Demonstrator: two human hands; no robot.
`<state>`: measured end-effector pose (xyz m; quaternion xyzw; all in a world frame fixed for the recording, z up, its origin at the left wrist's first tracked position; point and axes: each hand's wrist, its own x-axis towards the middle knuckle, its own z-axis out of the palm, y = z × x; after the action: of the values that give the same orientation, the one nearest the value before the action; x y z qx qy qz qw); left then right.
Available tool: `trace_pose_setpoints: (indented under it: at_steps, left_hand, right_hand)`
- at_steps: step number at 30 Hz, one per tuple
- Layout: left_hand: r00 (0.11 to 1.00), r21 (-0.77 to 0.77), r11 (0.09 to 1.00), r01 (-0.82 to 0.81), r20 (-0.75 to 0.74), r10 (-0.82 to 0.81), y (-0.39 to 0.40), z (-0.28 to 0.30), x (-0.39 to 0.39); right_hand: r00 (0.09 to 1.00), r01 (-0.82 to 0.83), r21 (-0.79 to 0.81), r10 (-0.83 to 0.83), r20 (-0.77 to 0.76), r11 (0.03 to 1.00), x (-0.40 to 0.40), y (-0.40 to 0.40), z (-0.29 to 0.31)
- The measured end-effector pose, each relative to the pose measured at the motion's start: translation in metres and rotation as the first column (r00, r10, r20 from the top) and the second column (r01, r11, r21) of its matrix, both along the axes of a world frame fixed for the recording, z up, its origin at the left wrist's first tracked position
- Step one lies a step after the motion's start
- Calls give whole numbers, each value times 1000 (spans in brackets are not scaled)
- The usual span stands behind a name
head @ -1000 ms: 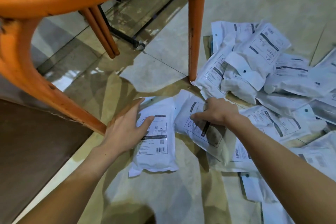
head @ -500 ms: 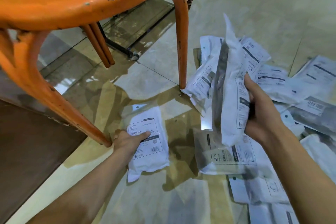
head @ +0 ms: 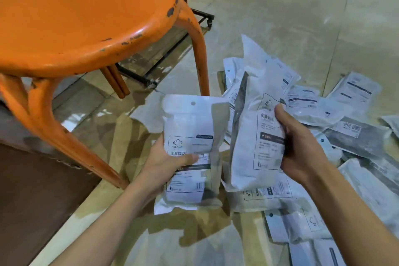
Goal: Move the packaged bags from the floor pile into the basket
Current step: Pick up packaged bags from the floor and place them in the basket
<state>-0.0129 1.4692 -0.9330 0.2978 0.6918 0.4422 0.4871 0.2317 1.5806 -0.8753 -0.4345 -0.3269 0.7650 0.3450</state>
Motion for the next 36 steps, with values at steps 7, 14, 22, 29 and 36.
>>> trace_pose_setpoints:
  at_steps: [7,14,22,29,36]
  left_hand:
    - [996,158,984,84,3,-86,-6,157,17]
    - [994,206,976,70,69,-86,-1,391,45]
    - [974,249,949,194,65,-216,14,734,99]
    - [931,344,874,344,-2,-366,-7,899,138]
    - [791,384,726,571,-24,-611,-2,955,169]
  right_hand:
    - [987,80,108,-94,131,991,35,-18,105]
    - [961,180,147,-206,187,973,83,-47,320]
    - [874,365,215,-413,256,906,148,-100,647]
    - [749,505,329,-595,293,798,181,-159,818]
    - [528,673,435,-800,285,598,174,-231,867]
